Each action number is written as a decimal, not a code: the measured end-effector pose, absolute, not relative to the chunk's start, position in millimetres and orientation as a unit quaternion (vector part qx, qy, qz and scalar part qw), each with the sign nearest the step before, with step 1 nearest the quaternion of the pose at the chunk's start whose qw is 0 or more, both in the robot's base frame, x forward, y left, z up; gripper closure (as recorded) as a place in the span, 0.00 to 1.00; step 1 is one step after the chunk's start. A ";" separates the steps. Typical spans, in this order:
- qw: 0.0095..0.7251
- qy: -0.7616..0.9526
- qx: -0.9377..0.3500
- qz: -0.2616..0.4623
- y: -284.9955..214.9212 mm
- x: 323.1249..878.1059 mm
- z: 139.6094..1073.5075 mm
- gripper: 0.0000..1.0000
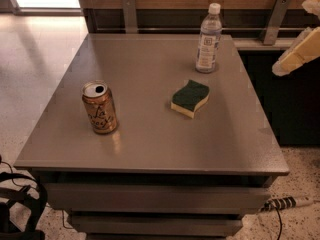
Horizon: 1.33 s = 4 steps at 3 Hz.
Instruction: Knock blue plastic bottle over
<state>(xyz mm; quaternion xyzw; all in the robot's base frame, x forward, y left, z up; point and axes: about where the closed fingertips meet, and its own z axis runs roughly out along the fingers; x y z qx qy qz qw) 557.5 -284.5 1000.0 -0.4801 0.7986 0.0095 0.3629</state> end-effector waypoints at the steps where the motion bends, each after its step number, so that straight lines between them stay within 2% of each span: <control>1: 0.420 0.798 -0.428 0.058 -281.7 606.9 992.2 0.00; 2: 0.473 0.786 -0.383 0.104 -267.1 635.5 986.3 0.00; 4: 0.490 0.780 -0.374 0.105 -262.2 644.6 991.1 0.00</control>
Offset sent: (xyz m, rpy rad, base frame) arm 0.1182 0.0391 -0.0269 0.5633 -0.1760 -0.1214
